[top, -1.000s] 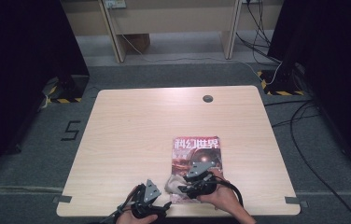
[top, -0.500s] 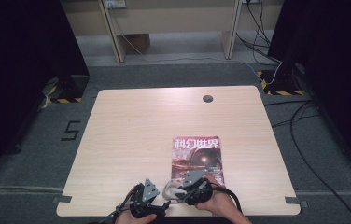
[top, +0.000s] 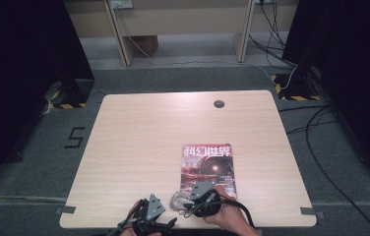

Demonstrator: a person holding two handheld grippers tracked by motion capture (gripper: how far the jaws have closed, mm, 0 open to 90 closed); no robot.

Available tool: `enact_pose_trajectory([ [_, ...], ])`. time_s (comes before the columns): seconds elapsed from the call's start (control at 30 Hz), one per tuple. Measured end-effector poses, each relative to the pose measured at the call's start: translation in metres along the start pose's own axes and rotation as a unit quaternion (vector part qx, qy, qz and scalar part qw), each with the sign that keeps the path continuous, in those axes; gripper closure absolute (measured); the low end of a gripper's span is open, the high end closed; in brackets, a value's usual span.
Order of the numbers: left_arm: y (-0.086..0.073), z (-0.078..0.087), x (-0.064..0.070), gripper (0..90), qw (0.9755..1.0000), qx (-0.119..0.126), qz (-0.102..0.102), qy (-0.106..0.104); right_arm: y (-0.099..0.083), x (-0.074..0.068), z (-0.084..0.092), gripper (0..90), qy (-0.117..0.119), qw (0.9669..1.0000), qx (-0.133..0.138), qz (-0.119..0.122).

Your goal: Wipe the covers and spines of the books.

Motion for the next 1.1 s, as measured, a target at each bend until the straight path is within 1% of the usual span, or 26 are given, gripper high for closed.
enact_pose_trajectory([
  [0.03, 0.0, 0.0, 0.0, 17.2, 1.0, 0.0, 0.0, 0.0, 0.0, 0.0, 0.0, 73.9, 0.0, 1.0, 0.0, 0.0],
  [0.1, 0.001, 0.0, 0.0, 17.1, 1.0, 0.001, 0.0, 0.001, 0.002, -0.009, -0.003, 73.9, 0.009, 0.9999, -0.001, 0.009],
  [0.13, 0.001, 0.0, 0.001, 17.2, 1.0, 0.002, 0.0, 0.0, 0.003, -0.014, -0.004, 73.9, 0.017, 0.9998, -0.002, 0.008],
  [0.2, 0.0, 0.0, 0.001, 17.1, 1.0, 0.0, -0.002, -0.002, 0.004, -0.02, -0.005, 73.5, 0.024, 0.9996, -0.004, 0.015],
  [0.27, 0.001, 0.0, 0.0, 17.1, 1.0, 0.001, 0.0, 0.001, 0.004, -0.022, -0.006, 73.4, 0.021, 0.9994, -0.004, 0.026],
  [0.3, 0.001, 0.0, 0.0, 17.2, 1.0, 0.002, 0.0, 0.0, 0.004, -0.022, -0.006, 73.4, 0.022, 0.9994, -0.004, 0.027],
  [0.4, 0.001, 0.0, 0.0, 17.2, 1.0, 0.002, -0.001, 0.0, 0.003, -0.018, -0.005, 73.3, 0.032, 0.9995, -0.001, 0.005],
  [0.43, 0.001, 0.0, 0.0, 17.2, 1.0, 0.003, -0.001, 0.0, 0.003, -0.015, -0.004, 73.3, 0.029, 0.9996, 0.001, 0.006],
  [0.47, 0.001, 0.0, 0.0, 17.2, 1.0, 0.003, 0.0, -0.001, 0.001, -0.012, -0.003, 73.2, 0.028, 0.9996, -0.001, -0.001],
  [0.5, 0.001, 0.0, 0.0, 17.2, 1.0, 0.001, -0.001, -0.001, 0.0, -0.008, -0.001, 73.1, 0.023, 0.9997, 0.0, 0.0],
  [0.57, 0.0, 0.0, 0.0, 17.2, 1.0, 0.0, -0.002, -0.001, -0.004, 0.0, 0.003, 72.9, 0.015, 0.9998, 0.0, -0.011],
  [0.67, 0.001, 0.0, 0.0, 17.2, 1.0, 0.001, 0.0, 0.0, -0.011, 0.016, 0.01, 71.7, -0.004, 0.9997, 0.001, -0.025],
  [0.7, 0.0, 0.0, 0.0, 17.2, 1.0, 0.0, -0.002, 0.0, -0.014, 0.021, 0.013, 71.5, -0.006, 0.9996, 0.003, -0.027],
  [0.77, 0.0, 0.0, 0.0, 17.2, 1.0, 0.0, -0.002, 0.001, -0.017, 0.027, 0.016, 71.4, -0.008, 0.9992, 0.004, -0.04],
  [0.87, 0.0, -0.001, 0.0, 17.2, 1.0, 0.001, -0.001, 0.001, -0.02, 0.027, 0.018, 71.6, -0.01, 0.9991, 0.004, -0.04],
  [0.97, 0.001, -0.001, -0.001, 17.2, 1.0, 0.001, -0.001, 0.001, -0.021, 0.022, 0.018, 71.7, -0.01, 0.9995, -0.002, -0.031],
  [1.0, 0.001, -0.001, -0.001, 17.2, 1.0, 0.002, -0.001, 0.0, -0.021, 0.022, 0.019, 71.6, -0.014, 0.9996, -0.001, -0.024],
  [1.1, 0.0, -0.001, 0.0, 17.2, 1.0, -0.001, -0.003, 0.0, -0.024, 0.018, 0.021, 71.5, -0.005, 0.9998, -0.003, -0.021],
])
Point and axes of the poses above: each handheld gripper's, and its own axes: z roughly backward along the jaws, y roughly out of its top, x roughly to its right, the point moved 10 cm from there along -z, roughly forward along the jaws, and after that the axes turned 3 degrees about -z, right-handed, at the moved point
